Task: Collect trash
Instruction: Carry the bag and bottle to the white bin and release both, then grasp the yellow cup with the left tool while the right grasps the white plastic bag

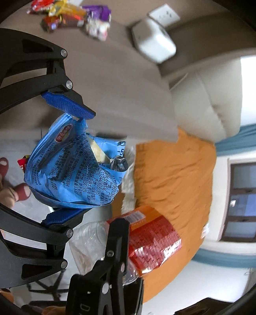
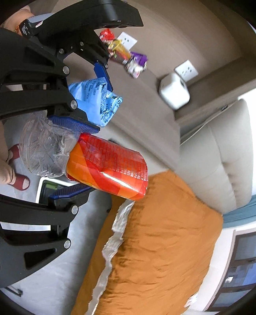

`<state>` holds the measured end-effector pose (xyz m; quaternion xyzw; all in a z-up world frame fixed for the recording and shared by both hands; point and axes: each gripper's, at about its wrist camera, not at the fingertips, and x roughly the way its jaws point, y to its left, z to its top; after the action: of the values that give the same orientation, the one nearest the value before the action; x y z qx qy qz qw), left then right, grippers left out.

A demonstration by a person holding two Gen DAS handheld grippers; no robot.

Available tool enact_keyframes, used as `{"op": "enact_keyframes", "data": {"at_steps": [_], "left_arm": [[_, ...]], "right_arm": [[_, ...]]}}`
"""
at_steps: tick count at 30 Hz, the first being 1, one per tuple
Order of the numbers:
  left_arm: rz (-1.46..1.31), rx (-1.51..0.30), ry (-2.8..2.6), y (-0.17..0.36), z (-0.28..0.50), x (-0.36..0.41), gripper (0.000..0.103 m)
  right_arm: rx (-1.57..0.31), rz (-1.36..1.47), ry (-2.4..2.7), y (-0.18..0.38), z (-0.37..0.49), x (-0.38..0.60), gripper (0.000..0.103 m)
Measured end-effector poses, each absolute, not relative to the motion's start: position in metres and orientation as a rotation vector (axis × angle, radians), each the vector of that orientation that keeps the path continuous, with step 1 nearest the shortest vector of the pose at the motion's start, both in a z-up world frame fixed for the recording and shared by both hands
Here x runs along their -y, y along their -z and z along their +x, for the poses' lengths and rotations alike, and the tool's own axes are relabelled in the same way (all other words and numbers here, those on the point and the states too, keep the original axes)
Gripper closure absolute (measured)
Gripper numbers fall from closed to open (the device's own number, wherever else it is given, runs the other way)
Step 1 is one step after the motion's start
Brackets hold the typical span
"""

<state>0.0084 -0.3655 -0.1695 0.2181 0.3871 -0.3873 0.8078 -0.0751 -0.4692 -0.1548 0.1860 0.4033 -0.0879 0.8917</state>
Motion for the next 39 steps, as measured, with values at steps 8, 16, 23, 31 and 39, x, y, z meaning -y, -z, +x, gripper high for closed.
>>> {"op": "enact_keyframes", "data": {"at_steps": [8,16,23,31,39], "left_arm": [[0.518,-0.979,0.924,0.262,0.007,0.412,0.023],[0.539,-1.143,0.965,0.396,0.011,0.446,0.023],[0.538,-1.253,0.962,0.502,0.003,0.457,0.01],[0.501,-1.311,0.917,0.575,0.006,0.465,0.005],[0.499,-1.294,0.902,0.56,0.01,0.464,0.005]], "right_arm": [[-0.97,0.408,0.24,0.242,-0.074,0.508,0.052],[-1.103,0.443,0.249,0.377,-0.061,0.536,0.052],[-1.199,0.411,0.256,0.477,-0.055,0.541,0.043],[-1.252,0.382,0.28,0.53,-0.056,0.554,0.005],[-1.238,0.369,0.257,0.509,-0.047,0.552,0.005]]}}
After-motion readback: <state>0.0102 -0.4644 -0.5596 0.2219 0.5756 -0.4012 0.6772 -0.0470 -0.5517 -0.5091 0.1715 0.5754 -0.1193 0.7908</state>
